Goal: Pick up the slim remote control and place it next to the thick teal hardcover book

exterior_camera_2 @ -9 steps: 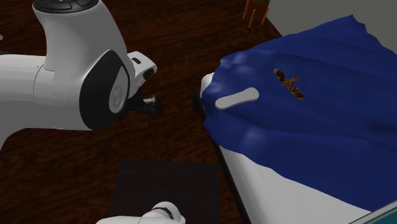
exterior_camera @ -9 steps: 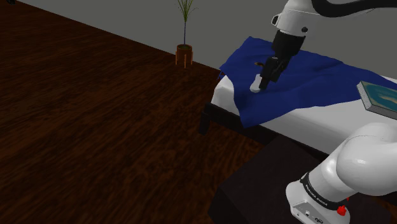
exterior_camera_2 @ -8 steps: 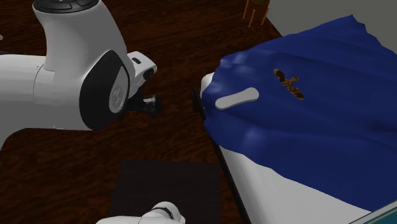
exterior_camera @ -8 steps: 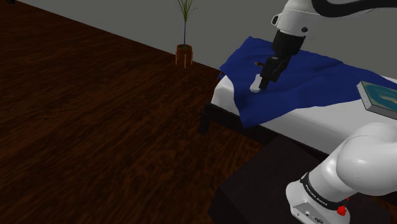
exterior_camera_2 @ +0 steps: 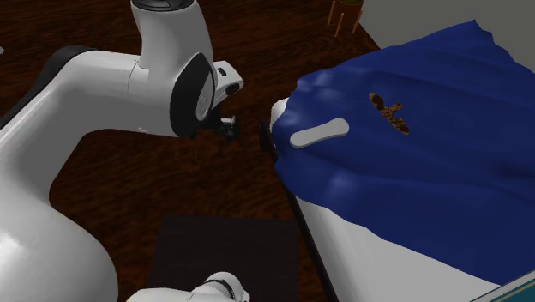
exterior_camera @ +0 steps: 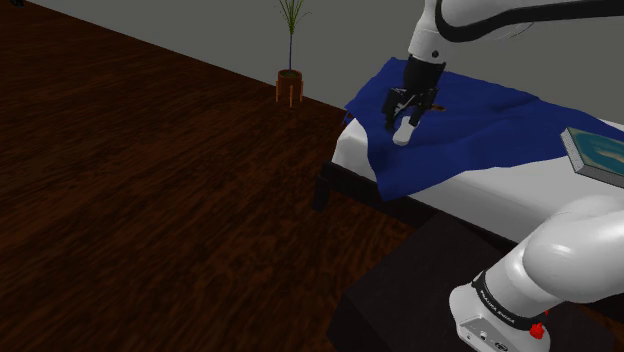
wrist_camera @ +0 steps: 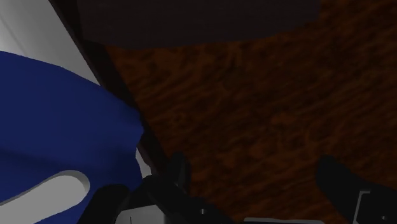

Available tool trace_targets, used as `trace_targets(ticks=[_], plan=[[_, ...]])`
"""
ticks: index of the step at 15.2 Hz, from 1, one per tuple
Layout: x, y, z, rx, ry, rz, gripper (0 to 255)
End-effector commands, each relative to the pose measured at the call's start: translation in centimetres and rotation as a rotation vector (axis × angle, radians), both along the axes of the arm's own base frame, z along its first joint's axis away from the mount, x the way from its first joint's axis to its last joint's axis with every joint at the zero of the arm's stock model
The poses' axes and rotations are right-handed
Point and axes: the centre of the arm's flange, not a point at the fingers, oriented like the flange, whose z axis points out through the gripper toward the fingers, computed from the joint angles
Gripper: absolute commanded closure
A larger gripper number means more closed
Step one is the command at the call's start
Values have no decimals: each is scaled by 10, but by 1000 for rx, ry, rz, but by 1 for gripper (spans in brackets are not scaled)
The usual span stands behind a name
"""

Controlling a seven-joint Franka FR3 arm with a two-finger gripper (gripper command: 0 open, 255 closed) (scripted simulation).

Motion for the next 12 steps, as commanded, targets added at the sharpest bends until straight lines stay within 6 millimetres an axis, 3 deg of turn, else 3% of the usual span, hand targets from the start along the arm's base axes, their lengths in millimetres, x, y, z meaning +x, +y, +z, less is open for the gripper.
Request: trace_targets(ticks=[1,12], plan=[[21,-19,-10,-6,0,-71,0],[101,-121,-64,-37,8,-450,0]])
